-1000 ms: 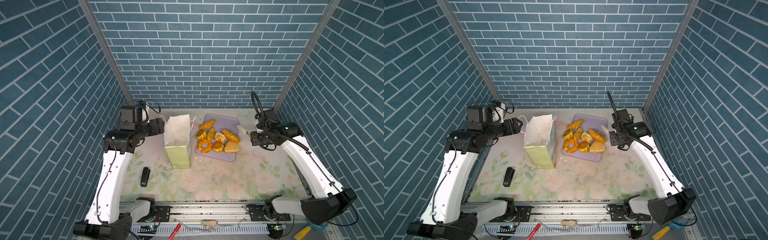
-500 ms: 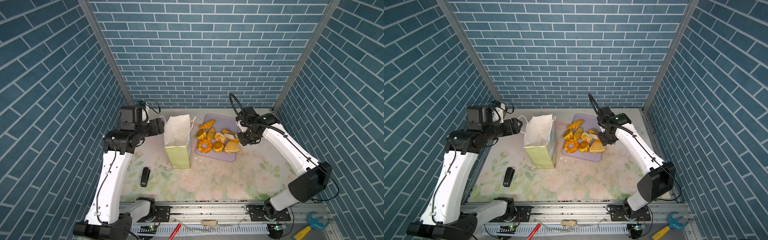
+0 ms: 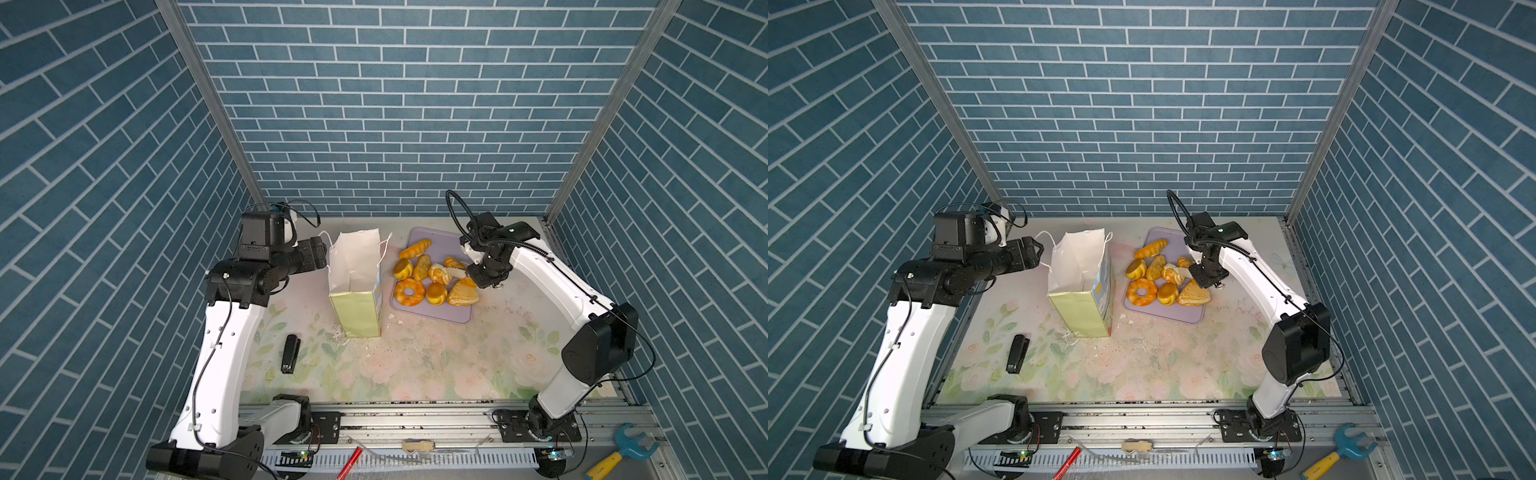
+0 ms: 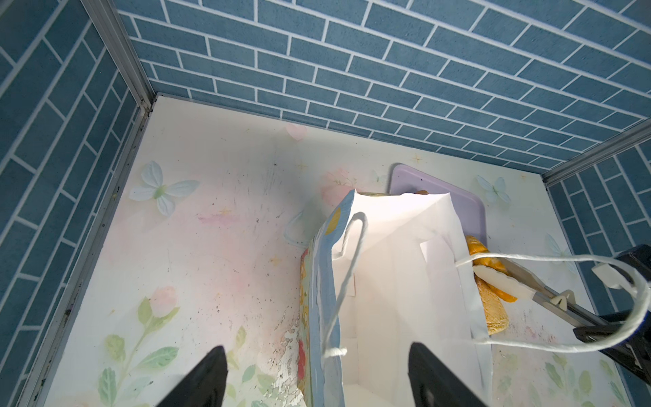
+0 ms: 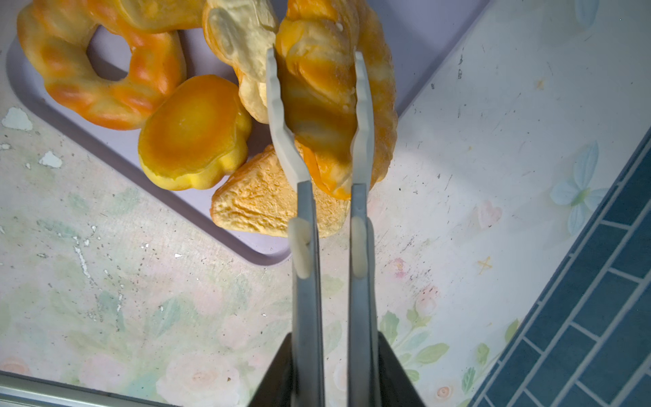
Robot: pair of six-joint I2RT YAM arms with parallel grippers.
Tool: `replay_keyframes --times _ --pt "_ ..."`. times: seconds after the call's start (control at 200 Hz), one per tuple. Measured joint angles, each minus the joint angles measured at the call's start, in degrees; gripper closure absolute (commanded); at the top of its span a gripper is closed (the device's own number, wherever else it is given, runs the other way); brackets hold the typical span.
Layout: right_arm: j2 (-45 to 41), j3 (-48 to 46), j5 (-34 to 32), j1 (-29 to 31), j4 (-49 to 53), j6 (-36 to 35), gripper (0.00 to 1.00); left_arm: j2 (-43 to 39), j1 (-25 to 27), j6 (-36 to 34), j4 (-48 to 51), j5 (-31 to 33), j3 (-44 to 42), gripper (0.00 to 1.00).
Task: Place the fake bread into the paper bag
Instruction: 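Move the tongs over the tray and pinch a fake bread piece, then lift the golden twisted bread with the tongs and carry it toward the bag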
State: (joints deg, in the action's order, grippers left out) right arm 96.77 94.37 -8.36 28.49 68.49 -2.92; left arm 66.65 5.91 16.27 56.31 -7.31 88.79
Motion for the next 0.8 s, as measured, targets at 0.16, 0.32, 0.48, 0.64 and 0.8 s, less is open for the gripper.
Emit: replay_keyframes --times 0.16,0.32,0.48,0.64,0.8 --pt "0.0 1.7 0.0 0.0 0.3 0.0 0.81 0.3 0.0 0.0 0.0 0.0 0.0 0.18" --pt "0.0 5.0 -0.1 0.0 1.4 0.0 0.85 1.3 0.0 -0.3 0.0 0.0 1.6 0.18" --pt "-0.6 7.6 -0.4 0.6 2.4 0.1 0.88 1.3 0.0 -0.8 0.0 0.0 2.8 0.18" --pt "-2.0 10.0 -1.1 1.9 3.8 0.1 0.88 1.4 0.0 -2.1 0.3 0.9 3.8 0.18" --pt "-3.2 14.3 -2.1 4.0 4.7 0.7 0.88 1.4 0.0 -4.2 1.3 2.7 6.3 0.18"
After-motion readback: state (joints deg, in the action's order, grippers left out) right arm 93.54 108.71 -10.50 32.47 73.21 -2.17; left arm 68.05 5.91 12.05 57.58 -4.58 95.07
